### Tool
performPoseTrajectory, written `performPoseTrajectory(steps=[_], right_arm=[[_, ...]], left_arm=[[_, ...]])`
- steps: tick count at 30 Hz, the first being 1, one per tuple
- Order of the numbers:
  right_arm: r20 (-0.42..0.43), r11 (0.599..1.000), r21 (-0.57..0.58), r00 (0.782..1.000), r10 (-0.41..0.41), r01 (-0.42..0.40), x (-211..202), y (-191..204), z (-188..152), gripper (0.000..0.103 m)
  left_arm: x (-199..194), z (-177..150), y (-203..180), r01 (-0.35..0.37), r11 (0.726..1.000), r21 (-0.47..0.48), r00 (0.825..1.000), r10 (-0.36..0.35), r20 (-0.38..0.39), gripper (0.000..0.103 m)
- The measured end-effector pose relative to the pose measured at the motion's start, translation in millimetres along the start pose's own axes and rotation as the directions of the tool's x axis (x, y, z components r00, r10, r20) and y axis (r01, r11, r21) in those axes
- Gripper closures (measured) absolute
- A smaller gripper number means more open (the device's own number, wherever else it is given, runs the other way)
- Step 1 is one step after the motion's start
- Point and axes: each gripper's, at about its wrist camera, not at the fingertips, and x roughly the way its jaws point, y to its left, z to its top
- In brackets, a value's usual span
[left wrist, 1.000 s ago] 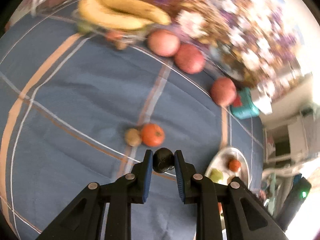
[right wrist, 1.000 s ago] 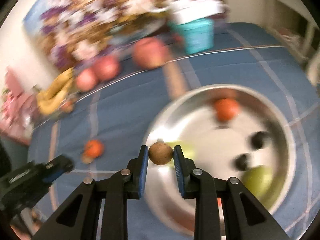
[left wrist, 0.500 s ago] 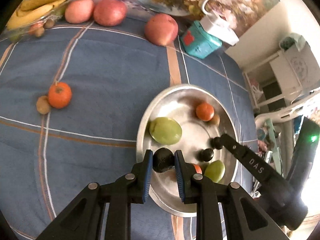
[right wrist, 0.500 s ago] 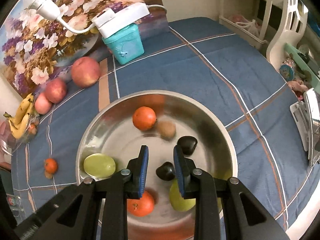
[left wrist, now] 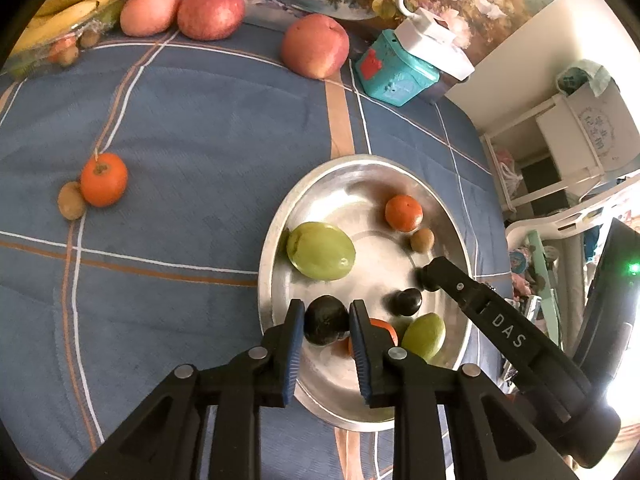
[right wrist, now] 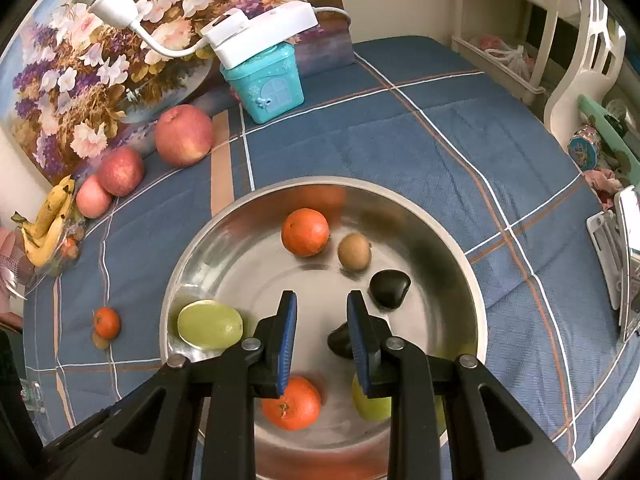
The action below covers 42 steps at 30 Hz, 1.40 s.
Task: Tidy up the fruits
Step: 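Open both tools to drop the plum and kiwi into the plate, then grasp the last brown kiwi with the left tool while the right tool grasps the last tangerine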
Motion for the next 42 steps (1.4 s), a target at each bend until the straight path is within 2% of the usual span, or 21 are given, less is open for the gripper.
performPoseTrajectory(steps=[5, 7, 14, 16, 17, 18, 19, 20, 21, 23, 25, 26, 30, 34, 37, 42], right_arm=[[-0.002, 1.0, -0.002, 1.0, 0.005, -0.005, 1, 0, 0, 0.076], [-0.004, 1.0, -0.005, 1.0, 0.006, -0.006, 2, 1, 0, 0.076], [-0.003, 1.0, -0.009, 1.0, 0.006, -0.006, 1, 3, -1, 0.076], [-0.003, 1.0, -0.015, 1.0, 0.007, -0.007, 2, 4, 0, 0.076], [-0.002, 1.0, -0.017, 1.0, 0.008, -0.008, 2, 5, 0, 0.071], [0.0, 1.0, -0.019, 1.0, 0.008, -0.008, 3, 5, 0, 0.057], [0.0, 1.0, -0.022, 1.0, 0.007, -0.007, 3, 6, 0, 0.046], [0.003, 1.0, -0.024, 1.0, 0.006, -0.005, 4, 7, 0, 0.027], [0.006, 1.0, -0.028, 1.0, 0.003, -0.003, 4, 7, 0, 0.023], [0.008, 0.999, -0.039, 1.0, 0.001, -0.001, 4, 9, 0, 0.023], [0.014, 0.999, -0.047, 1.0, 0.003, -0.002, 4, 11, 0, 0.022], [0.018, 0.999, -0.053, 1.0, 0.009, -0.008, 4, 14, 0, 0.021], [0.051, 0.99, -0.128, 0.996, 0.07, -0.063, -3, 44, 0, 0.021], [0.047, 0.967, -0.206, 0.986, 0.161, -0.148, -4, 89, -1, 0.021], [0.013, 0.946, -0.249, 0.975, 0.22, -0.21, 3, 121, -4, 0.021], [-0.047, 0.912, -0.322, 0.967, 0.252, -0.253, 23, 171, -17, 0.021]], left_arm=[[2, 1, -2, 0.011, 1.0, -0.003, 1.0, -0.011, -0.005, 0.066], [2, 1, -3, 0.018, 1.0, 0.001, 1.0, -0.018, -0.003, 0.055], [0, 4, -2, 0.015, 1.0, -0.004, 1.0, -0.015, 0.003, 0.053], [-4, 6, 3, -0.001, 1.0, -0.014, 1.0, 0.001, 0.018, 0.042], [-6, 7, 6, -0.018, 1.0, -0.02, 0.999, 0.018, 0.028, 0.04], [-8, 9, 9, -0.035, 0.999, -0.025, 0.999, 0.036, 0.036, 0.036], [-12, 11, 14, -0.064, 0.997, -0.035, 0.997, 0.066, 0.049, 0.03], [-14, 12, 17, -0.085, 0.995, -0.044, 0.995, 0.088, 0.057, 0.027], [-16, 12, 20, -0.1, 0.994, -0.051, 0.993, 0.103, 0.064, 0.023], [-20, 14, 30, -0.137, 0.988, -0.074, 0.987, 0.143, 0.079, 0.018], [-25, 18, 42, -0.176, 0.98, -0.092, 0.978, 0.184, 0.097, 0.006], [-30, 19, 47, -0.19, 0.977, -0.098, 0.973, 0.2, 0.111, 0.003], [-57, 30, 91, -0.216, 0.955, -0.201, 0.951, 0.253, 0.177, 0.001], [-79, 35, 146, -0.243, 0.909, -0.339, 0.926, 0.322, 0.198, 0.001], [-85, 35, 179, -0.238, 0.883, -0.404, 0.923, 0.335, 0.189, 0.001], [-90, 36, 209, -0.262, 0.856, -0.445, 0.908, 0.375, 0.188, 0.001]])
